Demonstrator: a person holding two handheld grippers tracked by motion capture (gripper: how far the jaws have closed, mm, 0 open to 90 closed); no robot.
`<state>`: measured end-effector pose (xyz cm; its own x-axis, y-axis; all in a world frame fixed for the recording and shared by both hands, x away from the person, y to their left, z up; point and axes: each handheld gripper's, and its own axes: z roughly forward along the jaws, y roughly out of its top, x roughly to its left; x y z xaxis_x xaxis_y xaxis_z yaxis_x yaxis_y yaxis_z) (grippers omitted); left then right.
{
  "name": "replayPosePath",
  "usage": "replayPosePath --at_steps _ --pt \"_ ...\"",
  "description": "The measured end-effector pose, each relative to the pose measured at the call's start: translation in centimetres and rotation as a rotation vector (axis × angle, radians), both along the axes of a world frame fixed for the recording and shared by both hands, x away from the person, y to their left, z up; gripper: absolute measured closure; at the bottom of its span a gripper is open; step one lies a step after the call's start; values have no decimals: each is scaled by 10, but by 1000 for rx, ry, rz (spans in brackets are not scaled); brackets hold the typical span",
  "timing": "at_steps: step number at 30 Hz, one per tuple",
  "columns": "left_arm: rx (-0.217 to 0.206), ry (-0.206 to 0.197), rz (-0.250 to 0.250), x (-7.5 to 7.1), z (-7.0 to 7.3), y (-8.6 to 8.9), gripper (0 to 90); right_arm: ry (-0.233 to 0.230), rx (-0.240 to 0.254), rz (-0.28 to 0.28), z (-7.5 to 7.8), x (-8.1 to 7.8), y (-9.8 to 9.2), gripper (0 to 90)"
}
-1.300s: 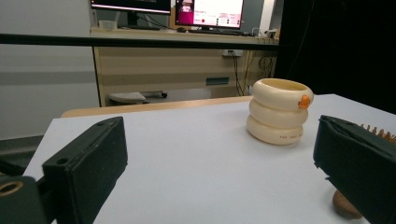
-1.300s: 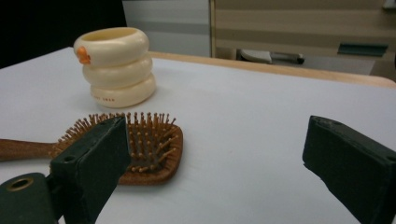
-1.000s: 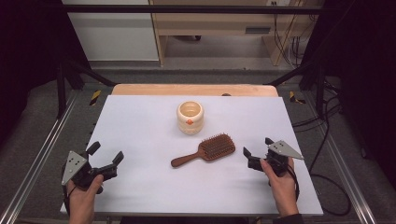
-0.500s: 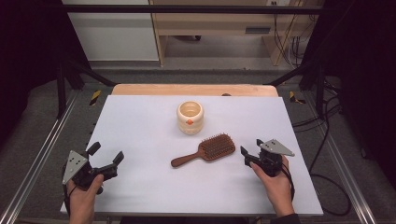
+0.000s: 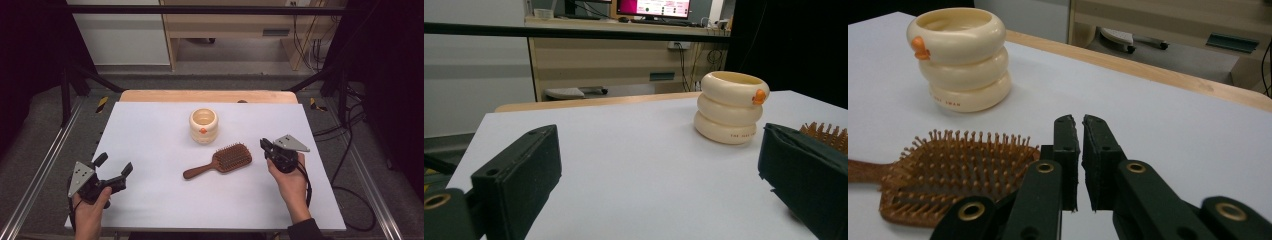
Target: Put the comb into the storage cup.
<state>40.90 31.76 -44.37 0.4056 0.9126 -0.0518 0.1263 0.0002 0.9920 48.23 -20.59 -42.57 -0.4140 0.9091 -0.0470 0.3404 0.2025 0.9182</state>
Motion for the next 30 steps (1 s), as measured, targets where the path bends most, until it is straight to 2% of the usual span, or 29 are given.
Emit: replayPosePath --at_steps 1,2,4,5,6,8,11,13,17,19,20,21,30 --pt "0 1 1 0 0 0 37 8 -15 0 4 7 3 866" --pt "1 1 1 0 0 0 37 8 -15 0 4 7 3 882" --pt "2 -1 6 0 0 0 39 41 -22 -12 7 20 6 900" --pt "2 -1 10 0 -1 0 39 41 -22 -12 7 20 6 900" --pt "0 -2 13 0 -1 0 42 64 -19 -21 7 28 7 900" --pt "0 -1 14 1 -1 -1 42 96 -8 -20 4 37 9 900" --pt "5 3 11 1 -2 -1 42 112 11 -22 -3 43 10 900" --pt "4 4 10 1 -2 -1 42 109 14 -27 -6 44 10 900" --pt "1 7 14 1 -2 0 42 151 15 -21 -16 48 10 900" --pt "-5 5 14 1 -1 1 42 189 18 -14 -25 52 10 900" --pt "-5 5 14 1 -1 1 42 189 18 -14 -25 52 10 900" --pt "-2 8 15 1 -2 1 42 217 4 -8 -29 54 12 900" --pt "-2 10 15 0 -2 1 42 278 -30 6 -40 57 17 900"
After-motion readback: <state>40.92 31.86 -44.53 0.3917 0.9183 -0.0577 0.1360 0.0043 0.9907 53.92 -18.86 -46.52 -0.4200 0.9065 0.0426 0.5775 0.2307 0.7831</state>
